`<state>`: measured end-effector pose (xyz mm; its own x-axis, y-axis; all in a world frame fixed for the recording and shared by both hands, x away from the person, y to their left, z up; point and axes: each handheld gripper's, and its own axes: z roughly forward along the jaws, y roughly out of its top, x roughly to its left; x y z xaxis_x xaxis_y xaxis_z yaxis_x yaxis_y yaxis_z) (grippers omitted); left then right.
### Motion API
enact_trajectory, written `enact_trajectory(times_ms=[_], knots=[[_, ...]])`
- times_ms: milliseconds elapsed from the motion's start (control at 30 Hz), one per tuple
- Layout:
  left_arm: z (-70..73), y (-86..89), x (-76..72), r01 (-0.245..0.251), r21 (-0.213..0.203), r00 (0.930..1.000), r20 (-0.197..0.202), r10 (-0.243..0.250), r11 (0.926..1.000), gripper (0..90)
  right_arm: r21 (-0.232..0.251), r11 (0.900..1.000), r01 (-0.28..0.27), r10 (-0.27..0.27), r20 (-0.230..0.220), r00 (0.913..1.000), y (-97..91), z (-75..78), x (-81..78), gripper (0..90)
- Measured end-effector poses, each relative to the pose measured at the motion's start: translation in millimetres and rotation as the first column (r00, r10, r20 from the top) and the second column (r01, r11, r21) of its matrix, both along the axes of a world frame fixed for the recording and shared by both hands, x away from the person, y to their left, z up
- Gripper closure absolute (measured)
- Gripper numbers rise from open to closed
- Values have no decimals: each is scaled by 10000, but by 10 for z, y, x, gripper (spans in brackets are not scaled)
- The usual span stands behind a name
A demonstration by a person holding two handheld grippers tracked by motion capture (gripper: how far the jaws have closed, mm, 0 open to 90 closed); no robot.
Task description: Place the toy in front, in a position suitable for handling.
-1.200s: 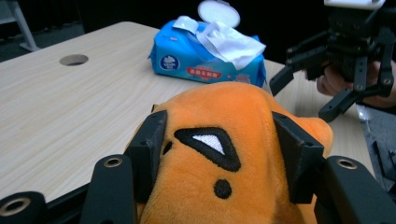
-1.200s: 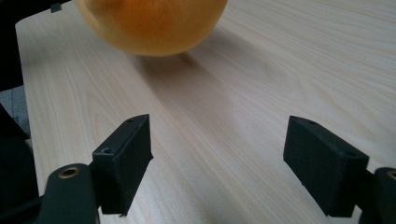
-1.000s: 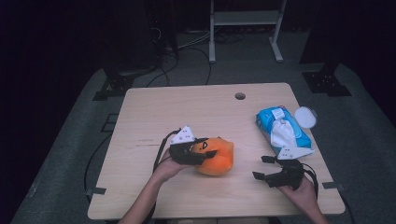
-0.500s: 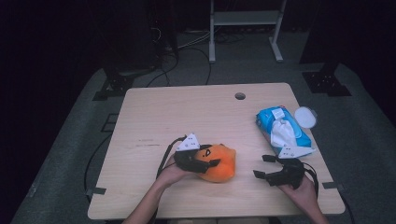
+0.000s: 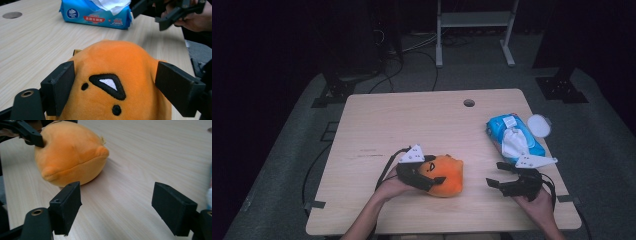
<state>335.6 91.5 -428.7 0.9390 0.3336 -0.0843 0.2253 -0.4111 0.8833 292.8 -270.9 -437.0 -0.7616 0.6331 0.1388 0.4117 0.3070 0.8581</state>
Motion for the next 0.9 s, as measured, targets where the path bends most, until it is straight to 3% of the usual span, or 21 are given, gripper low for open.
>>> enact_trajectory(times_ms=[200, 333, 400, 700, 900], knots=[[56, 53, -9, 367, -70, 9992, -128, -367, 9993, 145, -53, 9965, 829, -820, 958, 9920, -131, 133, 1, 222], [51, 44, -19, 409, 58, 9991, -114, -408, 9991, 145, 143, 9926, 1209, -1217, 1139, 9860, -239, 194, 68, 222], [47, 42, -20, 451, 33, 9989, -159, -450, 9990, 145, 269, 9873, 1566, -1588, 1330, 9783, -340, 266, 150, 222], [30, 60, -6, 496, 25, 9985, -238, -495, 9988, 145, 167, 9752, 2205, -2209, 1246, 9673, -500, 319, 490, 222], [20, 50, -11, 486, 34, 9987, -166, -485, 9988, 145, 5, 9719, 2354, -2332, 1380, 9626, -522, 336, 561, 223]])
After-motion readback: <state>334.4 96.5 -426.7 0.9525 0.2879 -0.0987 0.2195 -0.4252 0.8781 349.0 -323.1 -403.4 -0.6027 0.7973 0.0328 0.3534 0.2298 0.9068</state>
